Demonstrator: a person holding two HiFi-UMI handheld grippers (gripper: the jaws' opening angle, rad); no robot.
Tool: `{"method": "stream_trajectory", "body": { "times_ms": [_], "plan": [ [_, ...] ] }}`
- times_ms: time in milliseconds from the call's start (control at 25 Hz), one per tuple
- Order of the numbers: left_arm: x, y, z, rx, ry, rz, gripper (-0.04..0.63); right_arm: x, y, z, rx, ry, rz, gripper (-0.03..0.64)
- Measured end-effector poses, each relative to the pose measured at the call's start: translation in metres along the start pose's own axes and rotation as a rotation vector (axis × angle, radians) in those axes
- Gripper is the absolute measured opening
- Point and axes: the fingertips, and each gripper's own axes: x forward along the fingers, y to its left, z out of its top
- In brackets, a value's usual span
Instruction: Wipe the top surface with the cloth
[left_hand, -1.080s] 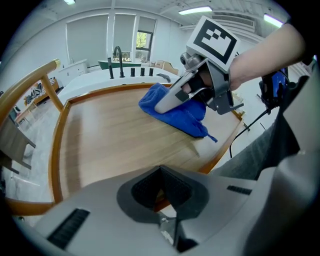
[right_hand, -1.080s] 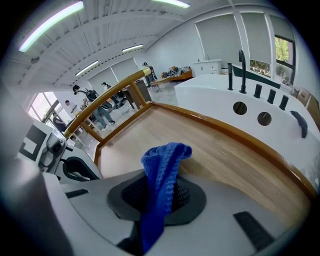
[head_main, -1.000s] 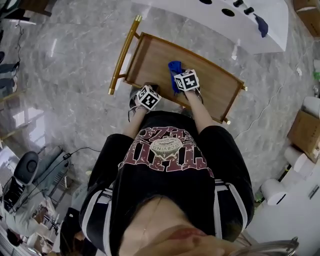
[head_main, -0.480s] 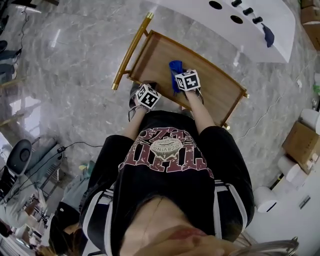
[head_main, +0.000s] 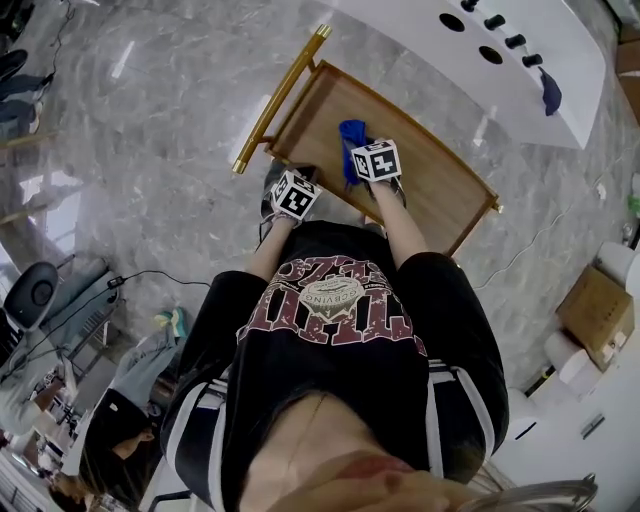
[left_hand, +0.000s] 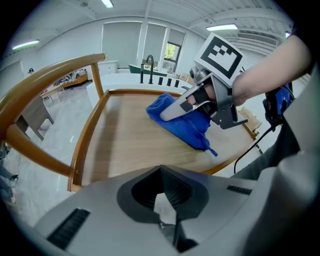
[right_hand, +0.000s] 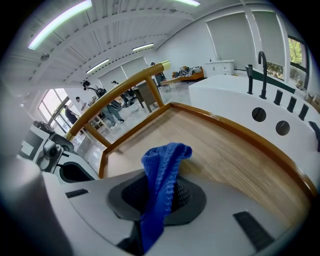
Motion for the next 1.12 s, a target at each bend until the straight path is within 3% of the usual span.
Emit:
{"method": "stream_trajectory", "body": {
  "times_ms": [920, 1120],
  "plan": [
    [-0.001, 0.003, 0.0, 0.005, -0.06, -0.007, 0.046, 0.056, 0.057, 0.044, -0.149, 0.034, 0.106, 0.058],
    [-0.009, 0.005, -0.002, -0.073, -0.085, -0.021, 0.046, 0.067, 0.069, 0.049, -0.185, 0.041, 0.116, 0.058]
  ]
}}
